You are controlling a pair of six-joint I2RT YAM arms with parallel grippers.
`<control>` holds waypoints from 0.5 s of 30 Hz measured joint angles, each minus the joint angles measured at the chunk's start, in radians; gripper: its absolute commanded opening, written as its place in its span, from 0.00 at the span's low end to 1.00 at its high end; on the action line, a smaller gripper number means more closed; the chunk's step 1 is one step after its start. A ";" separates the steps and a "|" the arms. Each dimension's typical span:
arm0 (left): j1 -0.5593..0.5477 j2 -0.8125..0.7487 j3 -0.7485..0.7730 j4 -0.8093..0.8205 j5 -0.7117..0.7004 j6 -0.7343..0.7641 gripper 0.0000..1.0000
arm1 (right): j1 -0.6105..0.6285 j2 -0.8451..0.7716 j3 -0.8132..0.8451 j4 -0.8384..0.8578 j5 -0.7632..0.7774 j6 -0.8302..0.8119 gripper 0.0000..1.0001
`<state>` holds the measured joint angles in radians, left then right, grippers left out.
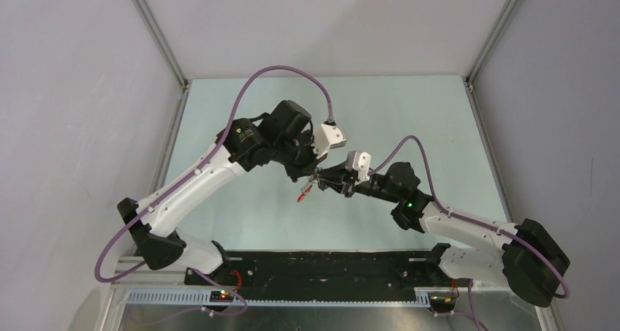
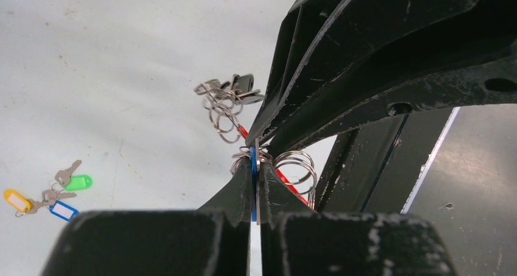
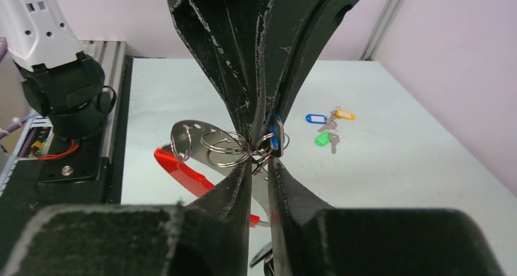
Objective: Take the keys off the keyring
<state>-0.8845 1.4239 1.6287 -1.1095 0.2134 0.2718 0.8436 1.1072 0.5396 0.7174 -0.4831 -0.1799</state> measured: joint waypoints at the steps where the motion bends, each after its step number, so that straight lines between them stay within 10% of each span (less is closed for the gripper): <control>1: 0.000 0.000 0.000 0.000 -0.002 0.000 0.00 | 0.002 0.003 -0.008 0.017 0.008 0.005 0.17; 5: 0.000 0.000 0.000 0.000 -0.011 0.000 0.00 | 0.006 0.017 -0.028 0.072 0.036 0.011 0.00; 15: 0.000 0.000 0.000 0.000 -0.031 -0.019 0.00 | 0.000 0.014 -0.050 0.111 0.084 0.017 0.00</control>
<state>-0.8848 1.4239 1.6287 -1.1091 0.1822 0.2527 0.8433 1.1213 0.4900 0.8288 -0.3996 -0.1627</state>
